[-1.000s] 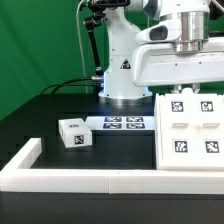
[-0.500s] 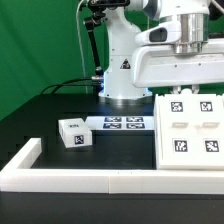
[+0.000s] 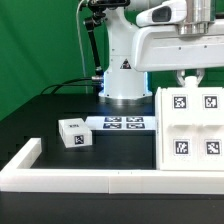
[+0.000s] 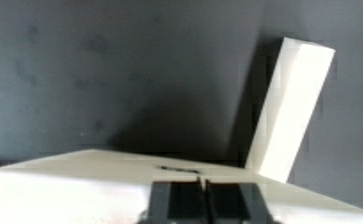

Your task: Assemble cabinet

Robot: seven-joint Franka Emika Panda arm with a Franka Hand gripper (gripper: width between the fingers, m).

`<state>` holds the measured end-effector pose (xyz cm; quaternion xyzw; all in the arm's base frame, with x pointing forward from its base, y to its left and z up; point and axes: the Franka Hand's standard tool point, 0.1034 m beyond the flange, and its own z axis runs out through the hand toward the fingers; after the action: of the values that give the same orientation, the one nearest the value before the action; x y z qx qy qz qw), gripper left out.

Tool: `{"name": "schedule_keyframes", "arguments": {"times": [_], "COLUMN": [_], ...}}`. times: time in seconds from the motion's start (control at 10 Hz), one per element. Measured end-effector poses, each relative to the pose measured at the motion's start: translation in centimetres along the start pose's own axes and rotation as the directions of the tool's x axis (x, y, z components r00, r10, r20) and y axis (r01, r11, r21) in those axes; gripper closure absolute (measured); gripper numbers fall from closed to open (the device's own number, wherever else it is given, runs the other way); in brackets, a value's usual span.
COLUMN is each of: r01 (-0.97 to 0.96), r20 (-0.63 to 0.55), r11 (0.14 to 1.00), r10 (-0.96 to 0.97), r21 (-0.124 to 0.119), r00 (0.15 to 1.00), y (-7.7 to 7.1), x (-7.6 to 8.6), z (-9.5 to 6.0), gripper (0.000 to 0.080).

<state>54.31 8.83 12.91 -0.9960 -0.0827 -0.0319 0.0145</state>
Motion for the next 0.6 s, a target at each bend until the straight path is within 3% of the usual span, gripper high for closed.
{"name": "schedule_keyframes", "arguments": {"times": [0.6], "r01": [0.003], "r20": [0.018], "r11": [1.0], "r10": [-0.003], "r21": [0.001], "r00": [1.0], "y": [0.21], "x": [0.18], "z": [-0.38], "gripper": [0.0794]}}
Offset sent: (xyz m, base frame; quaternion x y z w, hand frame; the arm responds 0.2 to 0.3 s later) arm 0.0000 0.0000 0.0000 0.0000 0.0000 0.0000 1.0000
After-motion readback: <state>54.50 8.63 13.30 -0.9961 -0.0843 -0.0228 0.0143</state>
